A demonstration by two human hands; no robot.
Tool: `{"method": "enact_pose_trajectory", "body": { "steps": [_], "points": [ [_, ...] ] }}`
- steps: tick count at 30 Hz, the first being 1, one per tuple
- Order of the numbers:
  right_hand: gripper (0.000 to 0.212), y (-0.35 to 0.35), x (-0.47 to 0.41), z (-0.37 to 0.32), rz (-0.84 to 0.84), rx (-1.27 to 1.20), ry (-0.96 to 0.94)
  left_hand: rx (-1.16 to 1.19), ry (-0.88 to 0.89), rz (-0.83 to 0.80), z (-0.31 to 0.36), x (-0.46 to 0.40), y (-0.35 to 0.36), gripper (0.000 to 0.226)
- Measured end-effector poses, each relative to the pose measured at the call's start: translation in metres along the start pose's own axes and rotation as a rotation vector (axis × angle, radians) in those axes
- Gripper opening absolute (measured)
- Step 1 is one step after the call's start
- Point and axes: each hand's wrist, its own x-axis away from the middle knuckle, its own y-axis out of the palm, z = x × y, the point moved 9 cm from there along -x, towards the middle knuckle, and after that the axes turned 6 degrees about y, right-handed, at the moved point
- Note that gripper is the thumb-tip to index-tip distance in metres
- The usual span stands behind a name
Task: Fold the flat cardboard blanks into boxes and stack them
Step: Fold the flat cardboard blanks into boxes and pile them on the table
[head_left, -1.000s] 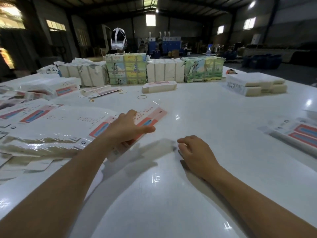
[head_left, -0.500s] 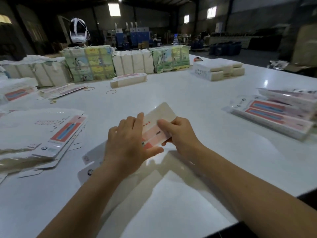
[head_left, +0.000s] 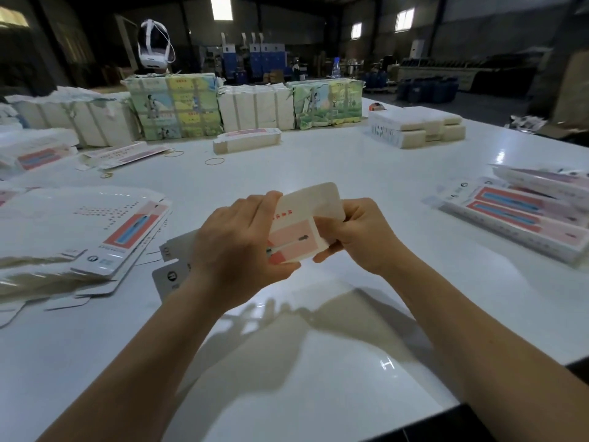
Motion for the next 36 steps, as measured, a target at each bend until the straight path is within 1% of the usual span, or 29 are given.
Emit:
{"method": "enact_pose_trajectory", "body": {
  "steps": [4, 7, 8, 11, 16, 19, 21, 22, 23, 25, 26, 27, 28, 30, 33, 36],
  "points": [
    [0.036, -0.005, -0.001, 0.002, 0.063, 0.108, -0.007, -0.057, -0.021, -0.038, 0.002, -0.003, 0.004, 0.082],
    [0.026, -0.009, -0.001, 0.008, 0.074, 0.126, 0.058, -0.055, -0.031, 0.004, 0.004, -0.003, 0.000, 0.061],
    [0.022, -0.009, -0.001, 0.010, 0.070, 0.119, 0.085, -0.043, -0.037, 0.014, 0.003, -0.003, -0.001, 0.058],
    [0.014, -0.009, -0.001, 0.014, 0.061, 0.077, 0.133, -0.003, -0.054, -0.028, -0.001, -0.001, 0.004, 0.070],
    [0.015, -0.010, -0.001, 0.015, 0.104, 0.003, 0.106, 0.040, -0.069, -0.093, -0.004, 0.002, 0.012, 0.090],
    [0.011, -0.016, -0.001, 0.013, 0.145, -0.048, 0.067, 0.047, -0.084, -0.097, -0.011, 0.005, 0.011, 0.093],
    [0.010, -0.016, -0.001, 0.012, 0.174, -0.094, 0.041, 0.045, -0.116, -0.077, -0.015, 0.005, 0.009, 0.087],
    [0.013, -0.019, 0.000, 0.014, 0.227, -0.106, 0.032, 0.039, -0.131, -0.070, -0.016, 0.006, 0.008, 0.083],
    [0.015, -0.024, 0.003, 0.015, 0.317, -0.114, 0.019, 0.033, -0.141, -0.067, -0.017, 0.006, 0.008, 0.080],
    [0.017, -0.040, 0.012, 0.015, 0.537, -0.143, -0.020, 0.030, -0.158, -0.060, -0.020, 0.007, 0.008, 0.076],
    [0.017, -0.045, 0.017, 0.014, 0.612, -0.148, -0.049, 0.036, -0.172, -0.051, -0.022, 0.007, 0.007, 0.076],
    [0.018, -0.047, 0.020, 0.012, 0.650, -0.122, -0.083, 0.044, -0.191, -0.038, -0.025, 0.008, 0.006, 0.076],
    [0.019, -0.045, 0.022, 0.009, 0.659, -0.072, -0.116, 0.052, -0.210, -0.022, -0.027, 0.008, 0.004, 0.076],
    [0.023, -0.034, 0.024, 0.004, 0.625, 0.036, -0.176, 0.069, -0.240, 0.000, -0.029, 0.009, 0.003, 0.078],
    [0.023, -0.018, 0.025, -0.002, 0.571, 0.095, -0.254, 0.106, -0.268, 0.026, -0.032, 0.010, 0.003, 0.079],
    [0.026, -0.009, 0.027, -0.006, 0.556, 0.187, -0.309, 0.145, -0.276, 0.034, -0.032, 0.010, 0.006, 0.080]
  ]
}}
